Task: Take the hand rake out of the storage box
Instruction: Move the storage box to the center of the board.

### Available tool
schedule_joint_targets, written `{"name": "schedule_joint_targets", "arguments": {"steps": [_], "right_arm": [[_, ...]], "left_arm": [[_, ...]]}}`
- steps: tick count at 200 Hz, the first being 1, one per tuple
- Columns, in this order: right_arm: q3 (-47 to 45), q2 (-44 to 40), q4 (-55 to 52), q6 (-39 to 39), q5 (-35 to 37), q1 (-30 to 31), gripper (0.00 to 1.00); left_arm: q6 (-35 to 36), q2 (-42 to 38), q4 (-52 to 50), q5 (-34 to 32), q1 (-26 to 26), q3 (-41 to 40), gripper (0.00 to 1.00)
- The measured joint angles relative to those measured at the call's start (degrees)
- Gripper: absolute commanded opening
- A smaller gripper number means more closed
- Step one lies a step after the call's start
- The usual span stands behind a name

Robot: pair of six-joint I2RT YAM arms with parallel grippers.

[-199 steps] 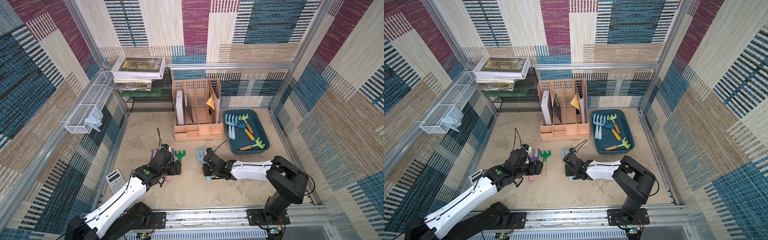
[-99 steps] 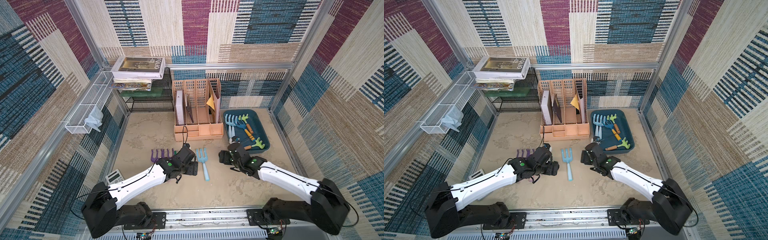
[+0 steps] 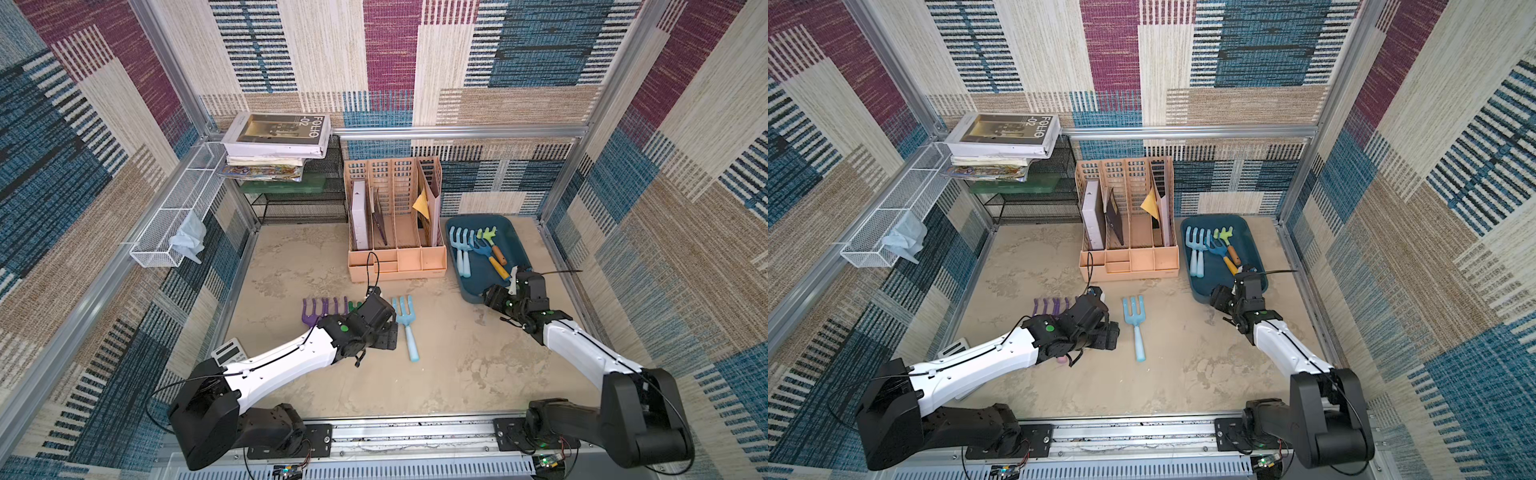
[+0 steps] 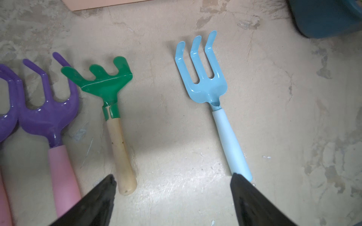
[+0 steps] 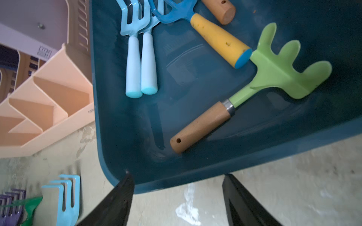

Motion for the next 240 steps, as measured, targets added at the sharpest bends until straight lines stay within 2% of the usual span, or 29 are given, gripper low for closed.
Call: {"name": "schedule_joint_targets", "arguments": {"steps": [50, 102, 170, 179, 182, 186, 191, 211, 240], "right_arm": [[5.81, 9.81, 3.06, 0.11, -3.69, -1.73, 0.72], [12.00, 18.82, 7.48, 0.66, -6.45, -0.83, 0.70], [15.72, 23.52, 10.05, 0.68, -6.91, 0.09, 0.72], [15.72, 23.56, 10.10, 0.79, -7.15, 0.11, 0.79], [15.69, 23.52, 10.10, 0.79, -7.21, 0.11, 0.86], [15.56, 23.39, 10.10, 0.76, -7.34, 0.11, 1.00], [15.23, 23.08, 10.05, 0.72, -7.56, 0.15, 0.96], [13.05, 19.65, 8.50, 0.15, -7.52, 0.22, 0.96], [7.52, 9.38, 7.58, -0.52, -6.25, -0.98, 0.96]], "left_arm": [[0.68, -3.37, -0.94, -3.32, 0.22, -1.55, 0.97], [1.49, -2.64, -1.20, -4.13, 0.46, -0.98, 0.97], [1.46, -0.42, -1.20, -2.60, 0.44, 0.48, 0.96], [1.46, 0.24, -1.01, -2.21, 0.31, 0.90, 0.96], [1.42, 0.63, -0.92, -1.97, 0.20, 1.14, 0.95], [1.42, 1.09, -0.85, -1.62, 0.07, 1.44, 0.95], [1.33, 1.88, -0.81, -1.03, -0.15, 1.90, 0.95], [0.81, 7.30, -0.85, 0.59, -1.33, 5.33, 0.90], [-0.09, 14.99, -1.01, 2.14, -2.27, 9.79, 0.86]]}}
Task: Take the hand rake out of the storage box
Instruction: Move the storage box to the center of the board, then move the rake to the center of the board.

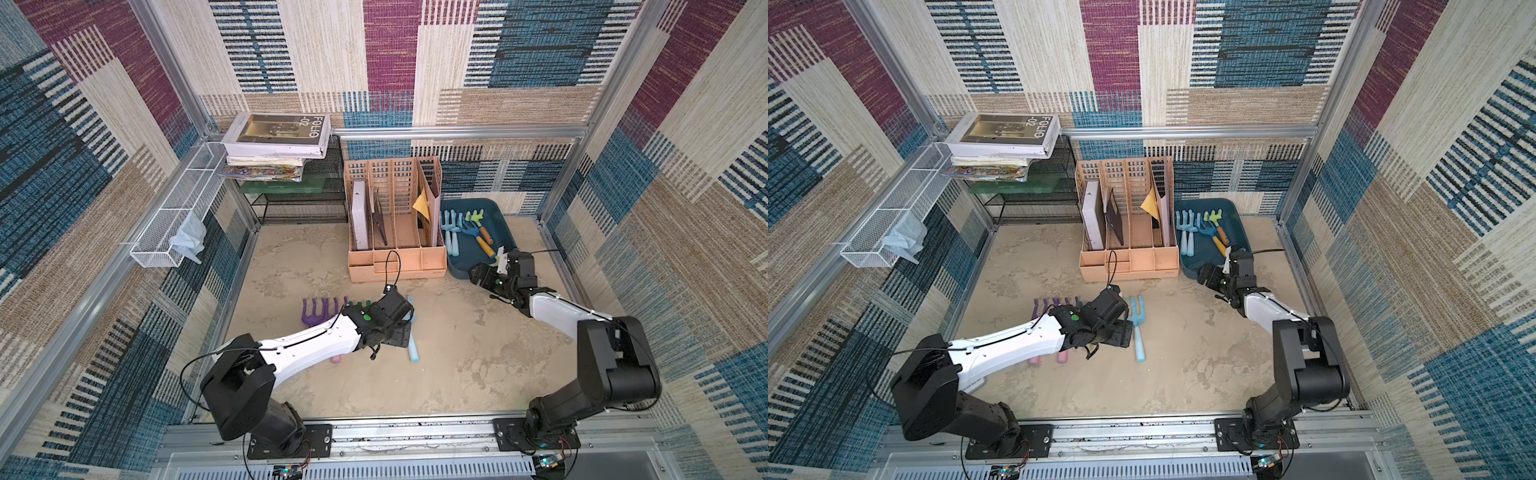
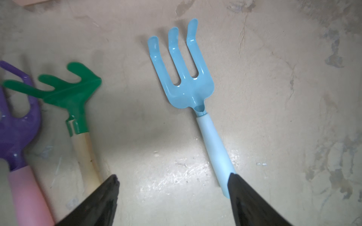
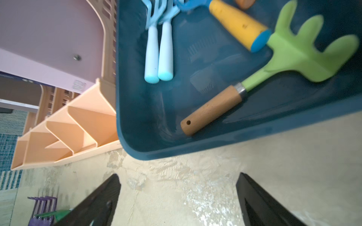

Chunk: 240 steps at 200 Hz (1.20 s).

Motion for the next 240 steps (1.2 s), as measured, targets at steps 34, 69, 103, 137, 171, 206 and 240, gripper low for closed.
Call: {"name": "schedule_joint_targets", "arguments": {"steps": [34, 69, 103, 137, 171, 206, 240], "right_arm": [[-3.32, -8.44, -2.40, -1.20, 1.73, -1.42, 0.96], [-4.81, -11.52, -3.52, -2.38, 3.10, -2.73, 0.96], [-5.33, -11.23, -3.50, -2.62, 2.12, -3.69, 0.96], [-5.51, -10.67, -3.37, -2.80, 0.37, -3.93, 0.96], [-6.14, -10.45, -3.04, -2.99, -0.96, -3.96, 0.96], [-6.36, -10.14, -2.60, -3.04, -1.79, -3.96, 0.95], [-6.40, -9.68, -1.86, -3.02, -2.60, -3.96, 0.96]], "left_arm": [[-1.51, 10.82, -0.87, 1.60, -1.53, 6.29, 0.78], [-3.10, 19.17, -1.05, 2.10, -2.67, 11.02, 0.75], [-4.39, 21.00, -1.46, -0.37, -2.93, 12.55, 0.44], [-5.84, 20.50, -0.98, -1.38, -2.86, 11.80, 0.33], [-6.78, 18.80, 0.04, -1.57, -1.64, 9.40, 0.24], [-7.72, 16.46, 1.01, -1.81, -0.22, 6.16, 0.18], [-8.76, 14.95, 1.20, -2.01, 0.83, 4.24, 0.17]]}}
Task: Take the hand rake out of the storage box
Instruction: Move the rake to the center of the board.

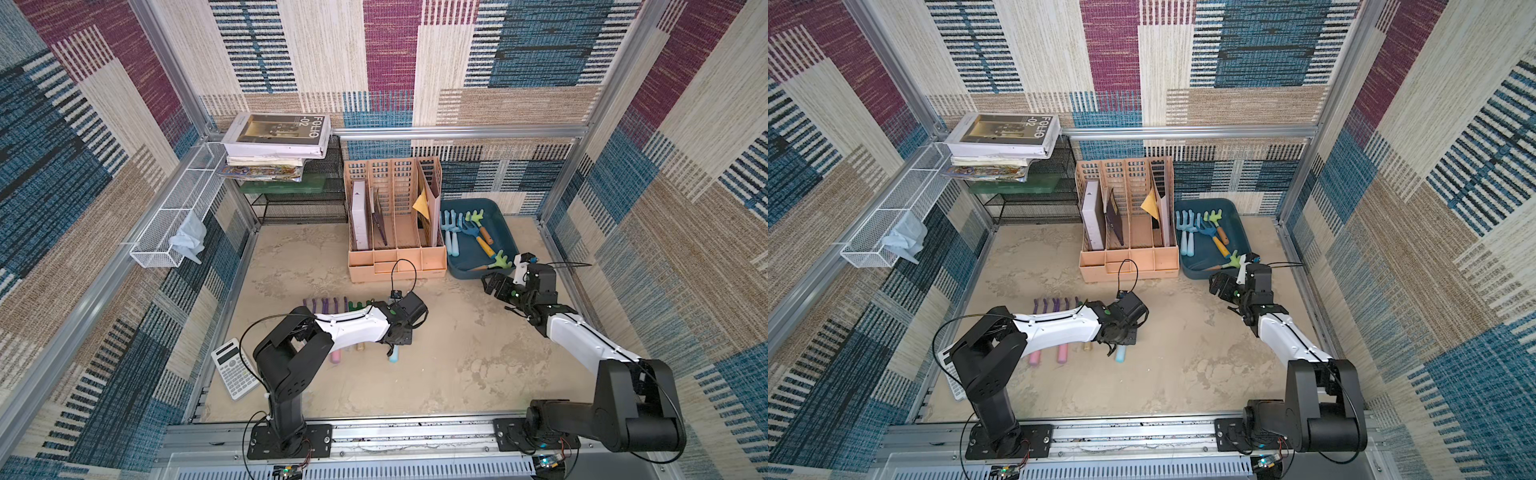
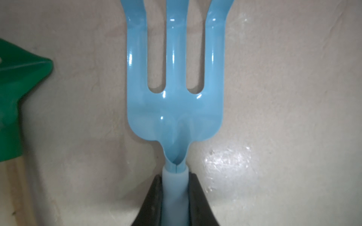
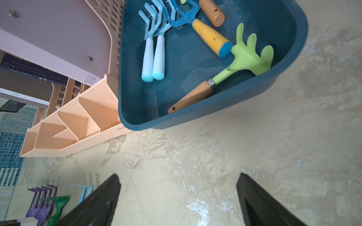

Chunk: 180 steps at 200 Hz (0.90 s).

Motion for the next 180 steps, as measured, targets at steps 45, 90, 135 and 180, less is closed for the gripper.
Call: {"name": "schedule_joint_targets", "arguments": {"steps": [45, 90, 135, 180], "right_arm": [[-0.02, 0.57, 0.50, 0.00, -0.59, 0.00, 0.96], [-0.42, 0.61, 1.16, 0.00, -0.79, 0.00, 0.96], [-0.48, 0.61, 1.38, 0.00, -1.16, 0.00, 0.96], [-0.96, 0.37, 1.51, -0.04, -1.66, 0.00, 0.96]], "left_arm": [[-0.55, -2.25, -1.27, -1.25, 2.25, -2.14, 0.18], [-0.57, -2.10, -2.73, -2.58, 3.50, -1.92, 0.20], [-0.52, -0.31, -3.48, -2.58, 4.46, 0.24, 0.39], [-0.28, -0.04, -5.29, -2.03, 4.68, 2.62, 0.54]]}}
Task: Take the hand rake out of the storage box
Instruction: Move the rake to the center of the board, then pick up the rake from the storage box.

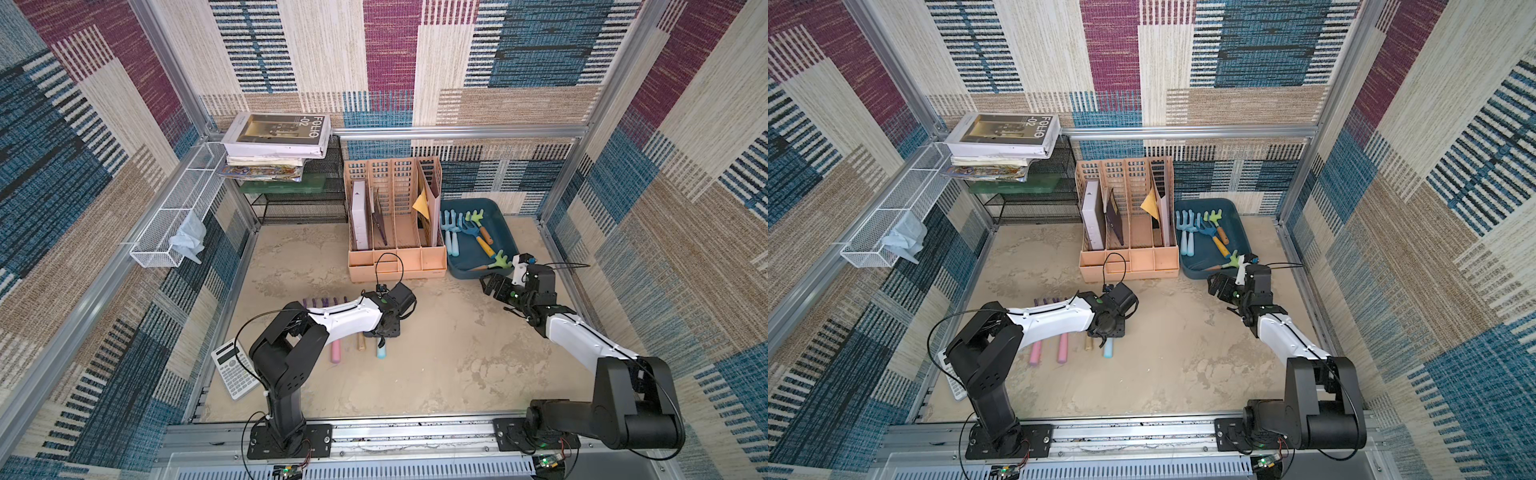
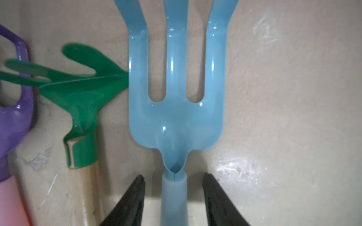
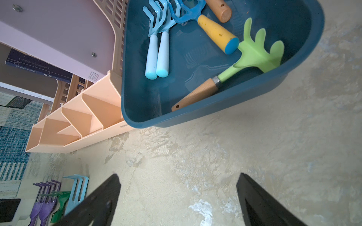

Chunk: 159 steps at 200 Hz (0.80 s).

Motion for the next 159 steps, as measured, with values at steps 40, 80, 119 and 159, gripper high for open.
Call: {"name": "schedule_joint_targets", "arguments": {"steps": [40, 80, 119, 159], "right_arm": [[-0.33, -0.96, 0.13, -0.44, -0.04, 0.00, 0.96], [-0.76, -1.01, 1.36, -0.74, -2.99, -1.99, 0.96], [5.88, 3.30, -1.70, -1.86, -2.58, -0.50, 0.87], [29.07, 18.16, -10.69, -6.62, 7.08, 4.44, 0.65]], "left_arm": [[1.29, -6.43, -1.64, 0.46, -0.11, -0.07, 0.67], [7.26, -17.51, -2.75, 3.04, 0.79, -2.27, 0.93], [15.15, -39.52, -2.32, 3.48, 4.20, -10.12, 0.99], [19.15, -48.30, -0.17, 0.81, 6.80, -20.28, 0.99]]}}
